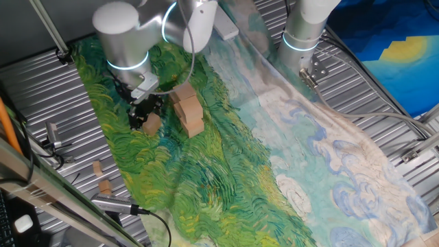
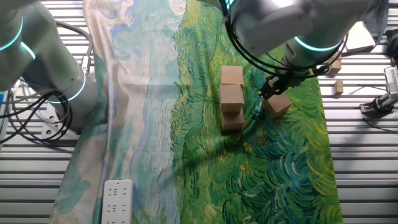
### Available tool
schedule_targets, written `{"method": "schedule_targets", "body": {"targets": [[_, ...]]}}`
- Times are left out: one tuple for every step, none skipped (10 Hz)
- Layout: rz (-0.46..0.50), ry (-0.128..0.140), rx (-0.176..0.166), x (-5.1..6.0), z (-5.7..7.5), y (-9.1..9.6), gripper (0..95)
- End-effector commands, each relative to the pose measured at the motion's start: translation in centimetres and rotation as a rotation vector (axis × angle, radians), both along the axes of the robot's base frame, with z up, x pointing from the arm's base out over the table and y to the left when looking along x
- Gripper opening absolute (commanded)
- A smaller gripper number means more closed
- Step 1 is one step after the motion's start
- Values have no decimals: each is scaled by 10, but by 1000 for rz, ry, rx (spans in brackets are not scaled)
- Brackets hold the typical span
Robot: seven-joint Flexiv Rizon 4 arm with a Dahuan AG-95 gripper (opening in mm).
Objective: Stack the blocks into a pyramid shape
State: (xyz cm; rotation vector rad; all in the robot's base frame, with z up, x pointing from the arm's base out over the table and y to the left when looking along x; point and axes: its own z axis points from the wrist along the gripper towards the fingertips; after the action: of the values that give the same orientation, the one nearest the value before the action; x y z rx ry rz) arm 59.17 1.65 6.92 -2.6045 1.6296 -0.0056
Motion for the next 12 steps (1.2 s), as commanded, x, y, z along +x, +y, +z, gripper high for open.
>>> {"method": "schedule_targets", "body": {"targets": [[-5, -2, 42, 0, 0, -1, 760], [-9, -2, 45, 0, 0, -1, 760], [-7, -4, 47, 0, 0, -1, 760], [-19, 8, 70, 0, 0, -1, 760], [-21, 23, 87, 0, 0, -1, 760], [-34, 36, 81, 0, 0, -1, 760], [-52, 55, 68, 0, 0, -1, 760], [-68, 75, 62, 0, 0, -1, 760], [-84, 86, 47, 0, 0, -1, 760], [-105, 90, 23, 0, 0, -1, 760], [-122, 97, 19, 0, 0, -1, 760], [-147, 101, 1, 0, 0, -1, 760]]}}
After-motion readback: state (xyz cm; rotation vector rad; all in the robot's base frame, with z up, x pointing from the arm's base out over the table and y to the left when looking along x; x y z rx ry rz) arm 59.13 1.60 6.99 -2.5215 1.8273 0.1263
